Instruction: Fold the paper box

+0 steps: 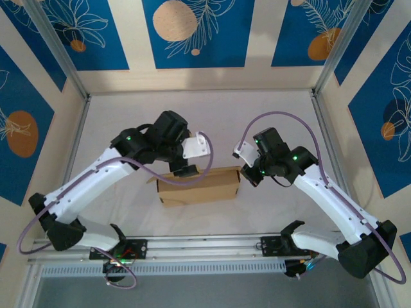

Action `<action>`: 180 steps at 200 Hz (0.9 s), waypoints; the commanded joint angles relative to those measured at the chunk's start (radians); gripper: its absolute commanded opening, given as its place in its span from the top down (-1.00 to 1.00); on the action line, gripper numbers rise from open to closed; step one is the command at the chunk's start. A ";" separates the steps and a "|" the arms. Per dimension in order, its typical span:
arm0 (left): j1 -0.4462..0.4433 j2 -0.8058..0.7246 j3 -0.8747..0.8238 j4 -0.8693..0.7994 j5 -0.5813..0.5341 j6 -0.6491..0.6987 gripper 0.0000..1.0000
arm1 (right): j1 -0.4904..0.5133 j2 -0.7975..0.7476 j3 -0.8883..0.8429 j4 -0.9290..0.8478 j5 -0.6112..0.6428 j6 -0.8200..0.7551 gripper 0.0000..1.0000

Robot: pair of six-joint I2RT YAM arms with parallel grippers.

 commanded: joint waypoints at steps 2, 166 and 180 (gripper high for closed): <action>0.058 -0.098 -0.045 -0.081 -0.066 -0.146 -0.36 | -0.001 -0.006 0.018 -0.016 0.033 -0.011 1.00; 0.069 -0.386 -0.439 -0.127 -0.094 -0.596 0.16 | 0.022 -0.009 0.027 -0.042 0.079 0.028 1.00; 0.070 -0.384 -0.437 -0.119 -0.090 -0.600 0.23 | 0.028 -0.008 0.031 -0.046 0.084 0.033 1.00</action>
